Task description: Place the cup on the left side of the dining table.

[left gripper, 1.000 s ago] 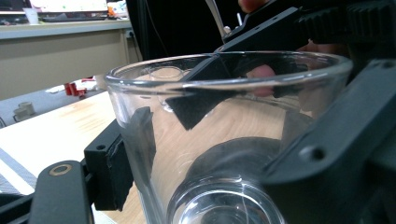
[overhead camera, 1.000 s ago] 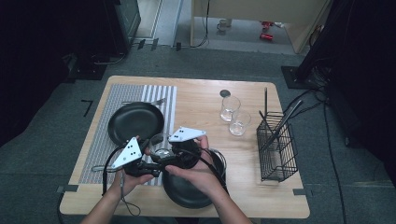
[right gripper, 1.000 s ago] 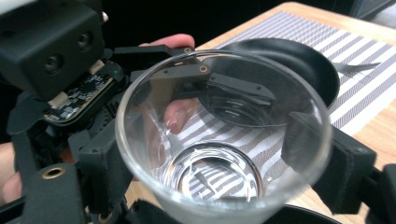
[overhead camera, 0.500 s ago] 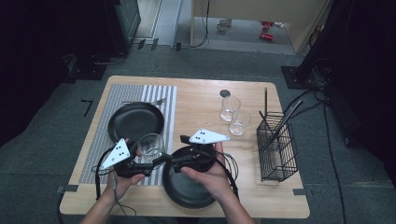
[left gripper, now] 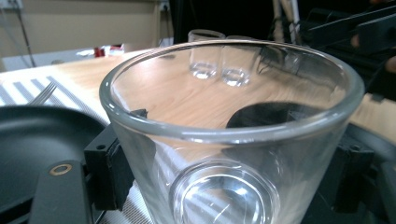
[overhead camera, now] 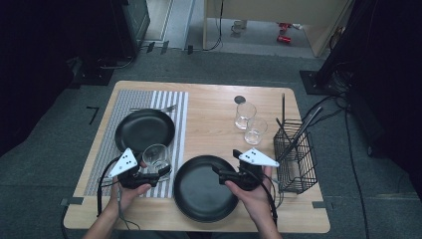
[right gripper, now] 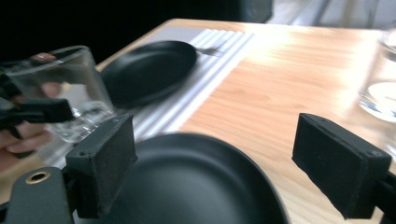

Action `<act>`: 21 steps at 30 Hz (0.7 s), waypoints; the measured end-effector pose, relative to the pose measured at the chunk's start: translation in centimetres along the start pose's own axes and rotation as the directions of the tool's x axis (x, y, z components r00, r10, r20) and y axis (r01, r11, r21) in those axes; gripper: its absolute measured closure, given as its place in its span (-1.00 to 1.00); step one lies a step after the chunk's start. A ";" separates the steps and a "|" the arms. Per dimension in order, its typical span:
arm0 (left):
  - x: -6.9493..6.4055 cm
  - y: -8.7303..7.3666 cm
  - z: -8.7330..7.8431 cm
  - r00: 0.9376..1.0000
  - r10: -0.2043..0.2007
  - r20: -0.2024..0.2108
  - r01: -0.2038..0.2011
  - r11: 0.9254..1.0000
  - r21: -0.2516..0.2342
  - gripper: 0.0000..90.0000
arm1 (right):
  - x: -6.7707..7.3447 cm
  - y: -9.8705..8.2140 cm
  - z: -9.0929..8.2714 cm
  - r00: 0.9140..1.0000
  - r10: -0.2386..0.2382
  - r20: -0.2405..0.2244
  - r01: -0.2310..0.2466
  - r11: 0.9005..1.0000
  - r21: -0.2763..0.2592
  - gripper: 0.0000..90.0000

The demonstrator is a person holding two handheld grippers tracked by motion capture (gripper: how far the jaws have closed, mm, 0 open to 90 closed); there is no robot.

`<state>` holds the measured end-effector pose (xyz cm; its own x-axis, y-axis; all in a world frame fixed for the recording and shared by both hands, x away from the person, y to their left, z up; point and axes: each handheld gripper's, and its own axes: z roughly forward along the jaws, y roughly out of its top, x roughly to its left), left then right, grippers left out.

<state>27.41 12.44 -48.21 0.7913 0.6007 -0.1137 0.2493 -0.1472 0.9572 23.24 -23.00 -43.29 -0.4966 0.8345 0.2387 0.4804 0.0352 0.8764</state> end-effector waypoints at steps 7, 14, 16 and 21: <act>0.3 -0.7 1.2 0.999 -0.011 -0.038 0.014 0.996 0.094 -0.54 | -2.0 -2.8 -0.7 0.997 0.020 0.073 -0.023 0.999 0.030 -0.69; 0.6 -1.4 2.3 0.997 -0.009 -0.077 0.022 0.987 0.160 -0.54 | -2.8 -4.5 -0.6 0.995 0.024 0.100 -0.030 0.998 0.060 -0.68; 0.7 -1.6 2.5 0.997 -0.014 -0.082 0.028 0.985 0.173 -0.54 | -2.9 -4.8 -0.6 0.993 0.037 0.108 -0.043 0.997 0.061 -0.67; 0.7 -1.8 2.9 0.994 -0.008 -0.105 0.027 0.984 0.178 -0.54 | -3.4 -5.5 -0.8 0.989 0.039 0.143 -0.049 0.997 0.065 -0.67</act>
<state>29.18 10.85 -50.75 0.7262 0.6812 -0.0928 0.3658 -0.2686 0.8911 21.74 -26.49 -48.64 -0.3694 0.9051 0.2106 0.5502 0.0304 0.8345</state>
